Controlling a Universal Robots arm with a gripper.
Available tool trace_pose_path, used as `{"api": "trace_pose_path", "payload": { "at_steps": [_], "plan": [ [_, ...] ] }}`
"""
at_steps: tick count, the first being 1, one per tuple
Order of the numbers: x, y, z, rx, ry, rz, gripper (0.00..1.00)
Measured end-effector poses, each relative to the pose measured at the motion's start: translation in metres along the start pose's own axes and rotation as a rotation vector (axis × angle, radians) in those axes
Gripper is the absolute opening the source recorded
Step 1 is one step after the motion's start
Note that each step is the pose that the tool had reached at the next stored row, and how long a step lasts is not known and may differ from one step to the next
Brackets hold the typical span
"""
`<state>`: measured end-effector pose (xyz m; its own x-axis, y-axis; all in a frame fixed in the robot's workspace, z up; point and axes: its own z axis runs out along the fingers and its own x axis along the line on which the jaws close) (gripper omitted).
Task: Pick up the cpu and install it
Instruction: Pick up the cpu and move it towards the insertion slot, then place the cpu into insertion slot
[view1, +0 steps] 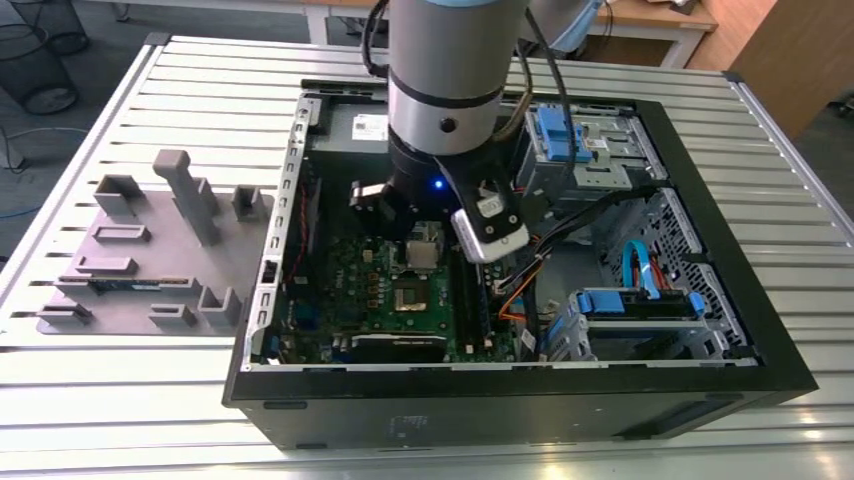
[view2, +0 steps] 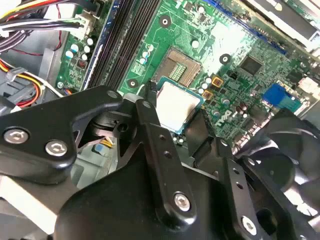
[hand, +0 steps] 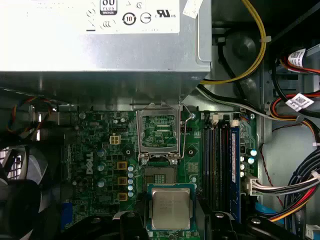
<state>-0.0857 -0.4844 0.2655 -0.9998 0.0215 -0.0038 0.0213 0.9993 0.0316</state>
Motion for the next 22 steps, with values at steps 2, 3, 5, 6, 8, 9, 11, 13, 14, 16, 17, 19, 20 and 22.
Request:
{"api": "trace_pose_path", "payload": {
  "at_steps": [2,3,5,6,8,9,11,13,14,16,17,19,20,22],
  "plan": [
    [0.0,0.0002,-0.0089,0.0001,0.0001,0.0,0.47],
    [0.0,0.0005,-0.0138,0.0001,0.0001,0.0,0.47],
    [-0.0001,0.0007,-0.0226,-0.0001,0.0,0.0,0.47],
    [-0.0001,0.0008,-0.0272,0.0002,0.0001,0.0,0.47],
    [-0.0001,0.0011,-0.0359,0.0,-0.0001,0.0,0.47],
    [-0.0001,0.0012,-0.0388,0.0001,-0.0008,0.0,0.47],
    [-0.0001,0.0012,-0.0389,-0.0001,-0.0013,0.0,0.47],
    [-0.0001,0.0012,-0.0389,-0.0002,-0.0013,0.0,0.47],
    [0.0,0.0012,-0.039,0.0,-0.0012,0.0,0.47],
    [-0.0001,0.0012,-0.0398,0.0001,-0.0012,0.0,0.47],
    [-0.0001,0.0013,-0.0406,0.0,-0.0012,0.0,0.47],
    [-0.0001,0.0012,-0.0406,0.0,-0.0012,0.0,0.47],
    [-0.0001,0.0013,-0.0409,0.0,-0.0013,0.0,0.47],
    [-0.0001,0.0015,-0.0477,0.0,-0.0014,0.0,0.47]
  ]
}}
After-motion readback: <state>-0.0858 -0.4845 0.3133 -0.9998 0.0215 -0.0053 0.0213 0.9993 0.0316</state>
